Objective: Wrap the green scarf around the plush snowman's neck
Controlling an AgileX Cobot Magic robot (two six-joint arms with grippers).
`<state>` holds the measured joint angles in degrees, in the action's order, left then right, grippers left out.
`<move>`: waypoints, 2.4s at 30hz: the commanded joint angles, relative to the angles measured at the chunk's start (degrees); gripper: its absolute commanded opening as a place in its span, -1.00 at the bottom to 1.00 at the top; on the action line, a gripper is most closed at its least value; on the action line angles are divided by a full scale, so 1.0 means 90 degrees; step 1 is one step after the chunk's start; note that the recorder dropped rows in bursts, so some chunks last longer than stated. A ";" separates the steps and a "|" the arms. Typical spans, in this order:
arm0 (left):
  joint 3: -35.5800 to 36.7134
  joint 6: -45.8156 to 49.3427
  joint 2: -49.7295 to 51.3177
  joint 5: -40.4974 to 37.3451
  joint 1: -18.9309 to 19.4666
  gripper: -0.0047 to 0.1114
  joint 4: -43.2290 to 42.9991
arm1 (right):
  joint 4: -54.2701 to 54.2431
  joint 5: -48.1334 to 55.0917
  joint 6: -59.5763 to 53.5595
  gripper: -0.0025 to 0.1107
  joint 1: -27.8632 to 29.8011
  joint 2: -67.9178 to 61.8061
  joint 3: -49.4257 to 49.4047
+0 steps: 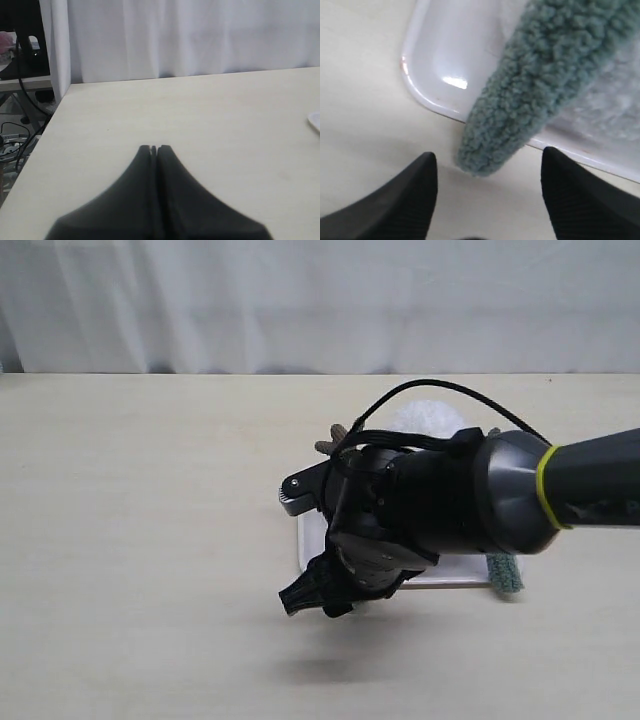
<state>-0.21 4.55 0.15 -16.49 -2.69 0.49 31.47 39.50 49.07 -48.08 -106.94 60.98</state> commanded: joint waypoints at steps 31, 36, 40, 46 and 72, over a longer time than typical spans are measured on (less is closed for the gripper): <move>0.0023 -0.0039 -0.0016 0.0058 0.0001 -0.92 0.0002 | 0.1217 0.2171 -0.0252 -0.88 -0.0008 0.0527 -0.0109; 0.0023 -0.0039 -0.0016 0.0058 0.0001 -0.92 0.0002 | 0.1263 0.2454 -0.0411 -0.88 -0.0008 0.0527 -0.0373; 0.0023 -0.0039 -0.0016 0.0058 0.0001 -0.92 0.0002 | 0.1528 0.2131 -0.0333 -0.88 -0.0008 0.0527 -0.0799; 0.0023 -0.0039 -0.0016 0.0058 0.0001 -0.92 0.0002 | 0.1699 0.1941 -0.0146 -0.88 -0.0008 0.0499 -0.0893; 0.0023 -0.0039 -0.0016 0.0076 0.0001 -0.92 0.0002 | 0.1913 0.1658 -0.0175 -0.88 -0.0008 -0.0384 -0.0893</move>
<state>-0.21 4.55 0.15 -16.49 -2.69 0.49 48.56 54.16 47.42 -48.08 -110.32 53.33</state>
